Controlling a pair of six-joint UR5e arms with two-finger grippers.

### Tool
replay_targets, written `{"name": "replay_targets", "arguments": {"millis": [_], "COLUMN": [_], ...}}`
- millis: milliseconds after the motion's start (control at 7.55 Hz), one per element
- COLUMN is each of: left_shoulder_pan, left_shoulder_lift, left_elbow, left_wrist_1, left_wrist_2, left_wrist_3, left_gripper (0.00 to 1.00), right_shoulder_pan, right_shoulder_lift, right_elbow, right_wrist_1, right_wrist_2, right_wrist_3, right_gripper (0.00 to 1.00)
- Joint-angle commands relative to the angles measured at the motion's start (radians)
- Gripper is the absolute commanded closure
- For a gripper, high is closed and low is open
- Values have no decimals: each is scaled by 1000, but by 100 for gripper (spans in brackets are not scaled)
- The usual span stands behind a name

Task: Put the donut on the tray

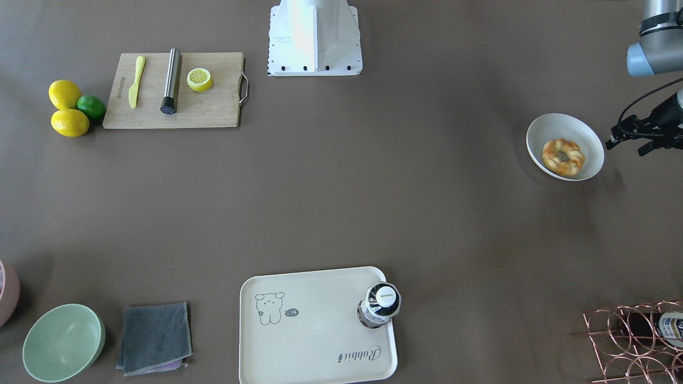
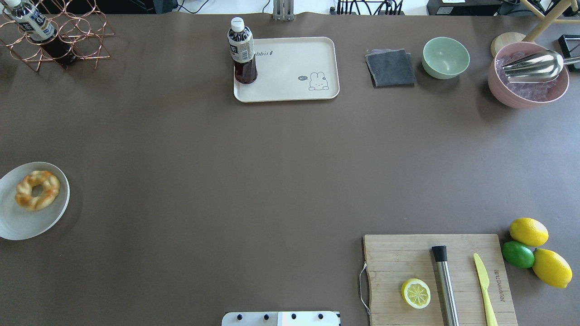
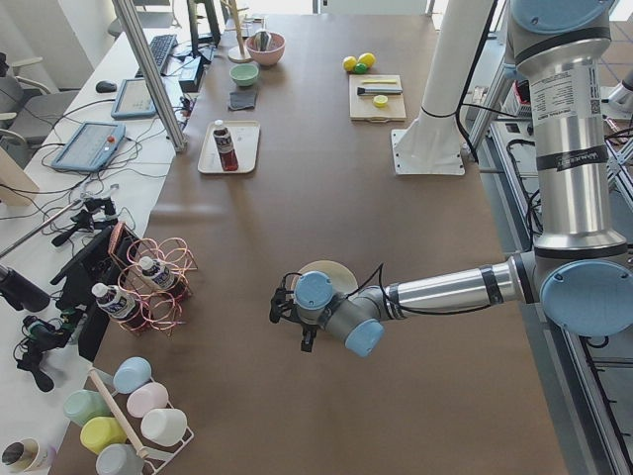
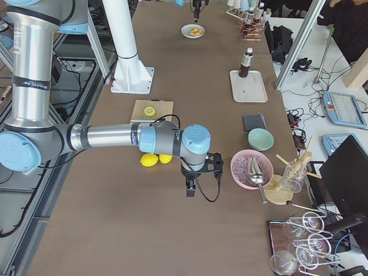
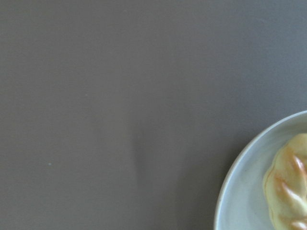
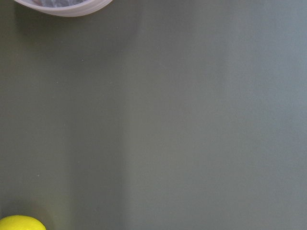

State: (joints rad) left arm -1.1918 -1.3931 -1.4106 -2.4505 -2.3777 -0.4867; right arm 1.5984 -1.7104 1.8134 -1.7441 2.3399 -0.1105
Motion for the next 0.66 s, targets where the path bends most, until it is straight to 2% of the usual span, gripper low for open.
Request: {"name": "replay_targets", "arguments": {"millis": [0, 398, 530], "left_shoulder_pan": [26, 38, 41], "left_shoulder_lift": [0, -9, -10], "left_elbow": [2, 21, 21], "left_wrist_1": [-74, -76, -76], "left_wrist_2": [-14, -8, -8], "left_wrist_3": [-70, -67, -67], "left_gripper": [2, 14, 14], "right_shoulder_pan": [0, -2, -2], "right_shoulder_lift": [0, 3, 14], "right_elbow": [-6, -20, -38], "right_wrist_1": [-2, 0, 0], "right_wrist_2": [-1, -1, -1], "right_wrist_3": [0, 0, 0], "right_gripper": [0, 0, 0]}}
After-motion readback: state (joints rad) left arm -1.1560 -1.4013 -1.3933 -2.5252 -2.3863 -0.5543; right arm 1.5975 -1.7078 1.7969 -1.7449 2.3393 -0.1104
